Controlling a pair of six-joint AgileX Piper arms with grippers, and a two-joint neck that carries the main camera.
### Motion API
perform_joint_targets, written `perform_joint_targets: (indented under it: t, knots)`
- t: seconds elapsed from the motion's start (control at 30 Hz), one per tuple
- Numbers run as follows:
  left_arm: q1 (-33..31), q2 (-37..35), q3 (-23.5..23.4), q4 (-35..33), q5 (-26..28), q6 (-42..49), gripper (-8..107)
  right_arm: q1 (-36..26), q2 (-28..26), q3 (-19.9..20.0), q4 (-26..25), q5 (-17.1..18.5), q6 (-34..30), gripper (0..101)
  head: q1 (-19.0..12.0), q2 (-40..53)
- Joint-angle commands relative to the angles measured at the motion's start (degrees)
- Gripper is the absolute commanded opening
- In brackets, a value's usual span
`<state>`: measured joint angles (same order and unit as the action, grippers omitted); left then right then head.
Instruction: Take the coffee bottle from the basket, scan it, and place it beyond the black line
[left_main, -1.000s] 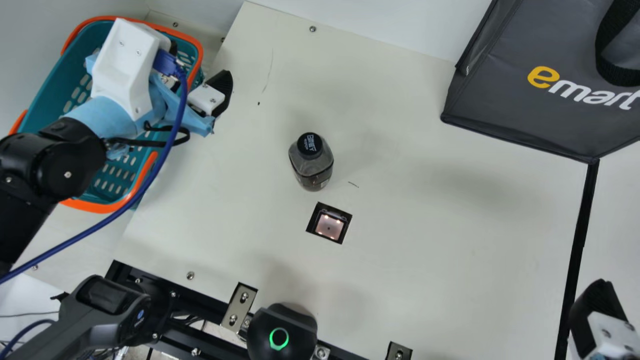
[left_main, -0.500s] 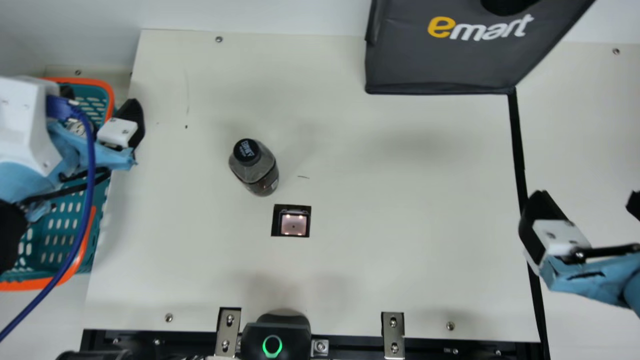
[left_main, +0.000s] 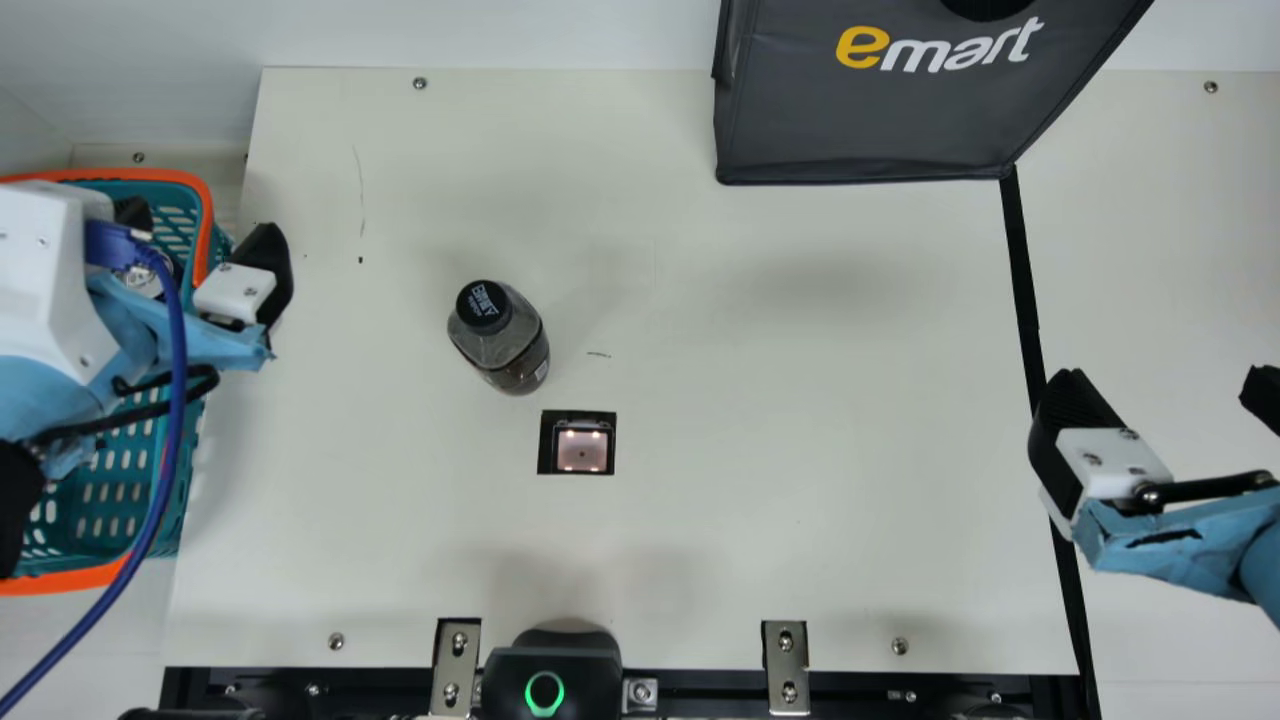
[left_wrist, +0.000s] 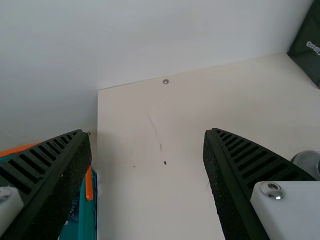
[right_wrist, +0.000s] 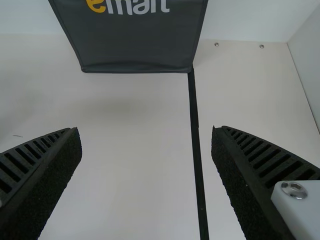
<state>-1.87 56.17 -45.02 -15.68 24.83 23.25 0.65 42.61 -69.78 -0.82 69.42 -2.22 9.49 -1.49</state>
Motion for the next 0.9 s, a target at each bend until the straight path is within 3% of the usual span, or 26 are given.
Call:
perform_joint_targets:
  t: [0.0,0.87]
  knots:
    - [-1.0,-0.3,0.1,0.8,0.3,-1.4,90,0.0,0.0,0.0,0.0,0.0,0.0,91,-1.6,-0.1]
    - [-18.7,0.4,0.1,19.5,1.2,-25.7,90,0.0,0.0,0.0,0.0,0.1,0.0,91,-1.6,-0.1]
